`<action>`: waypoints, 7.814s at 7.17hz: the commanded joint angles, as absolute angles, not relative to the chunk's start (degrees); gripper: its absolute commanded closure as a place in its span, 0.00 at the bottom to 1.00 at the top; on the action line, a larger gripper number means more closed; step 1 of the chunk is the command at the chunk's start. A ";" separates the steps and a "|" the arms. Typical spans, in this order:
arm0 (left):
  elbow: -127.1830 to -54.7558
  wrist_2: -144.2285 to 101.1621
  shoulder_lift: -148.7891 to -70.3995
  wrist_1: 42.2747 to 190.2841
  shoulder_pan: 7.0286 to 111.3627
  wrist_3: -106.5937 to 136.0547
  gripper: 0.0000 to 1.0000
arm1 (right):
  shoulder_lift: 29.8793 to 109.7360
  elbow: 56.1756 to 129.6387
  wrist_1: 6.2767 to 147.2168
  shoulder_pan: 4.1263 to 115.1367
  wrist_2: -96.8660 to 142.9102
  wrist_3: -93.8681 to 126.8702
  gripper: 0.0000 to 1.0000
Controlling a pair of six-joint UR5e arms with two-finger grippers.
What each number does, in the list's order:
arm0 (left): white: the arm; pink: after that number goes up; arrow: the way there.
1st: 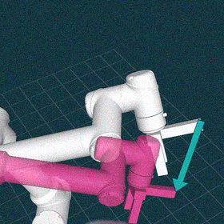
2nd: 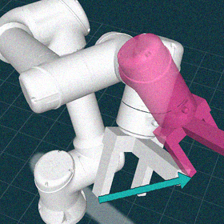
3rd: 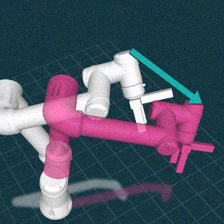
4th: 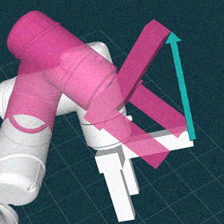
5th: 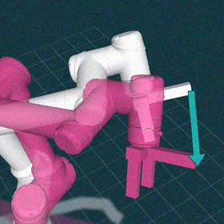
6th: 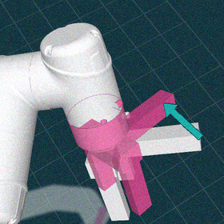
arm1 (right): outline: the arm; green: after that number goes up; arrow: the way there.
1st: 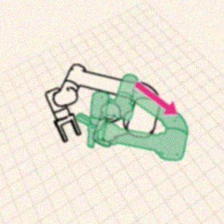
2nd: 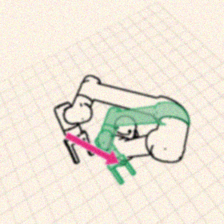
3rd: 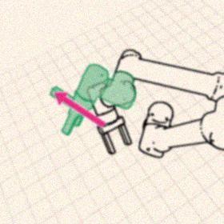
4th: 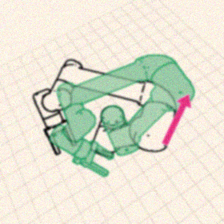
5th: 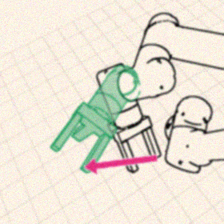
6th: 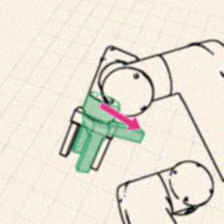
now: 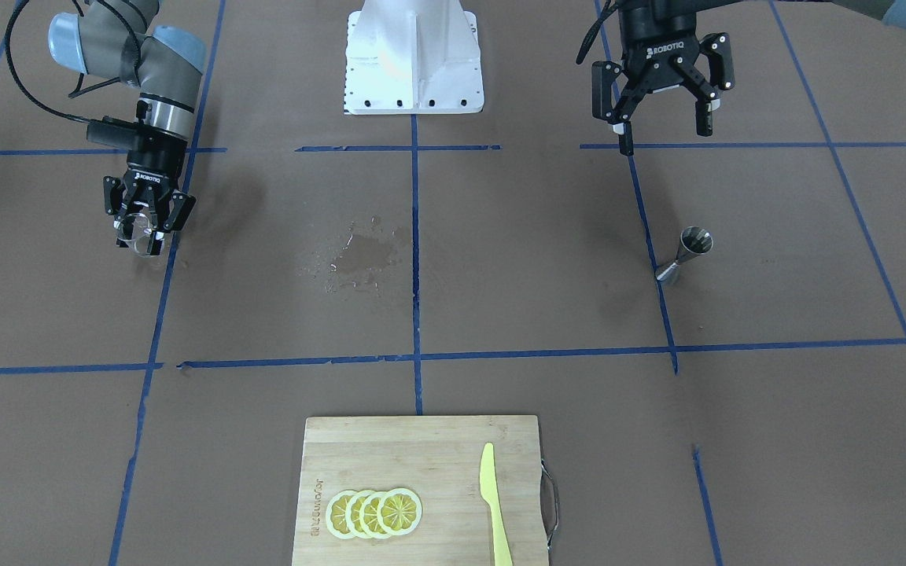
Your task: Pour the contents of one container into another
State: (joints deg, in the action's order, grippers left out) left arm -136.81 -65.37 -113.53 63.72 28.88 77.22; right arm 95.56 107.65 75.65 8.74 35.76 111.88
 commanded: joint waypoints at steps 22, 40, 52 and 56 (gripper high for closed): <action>-134.14 -90.94 -113.56 65.64 52.08 31.01 0.00 | 96.00 135.19 97.79 51.36 109.48 43.41 0.00; -94.04 -127.79 -90.56 90.87 88.77 -15.56 0.00 | 95.98 110.48 106.26 88.68 136.93 -6.94 0.00; -95.01 -132.98 -86.40 91.41 89.47 -15.21 0.00 | 97.38 98.26 95.45 92.54 137.55 -7.21 0.00; -94.66 -132.80 -86.31 95.24 89.47 -7.68 0.00 | 96.42 98.61 93.62 92.81 137.37 -1.18 0.00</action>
State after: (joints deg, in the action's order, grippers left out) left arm -94.79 -132.82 -86.41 92.47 89.47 -11.57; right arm 96.75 98.51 94.96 92.77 137.44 -4.49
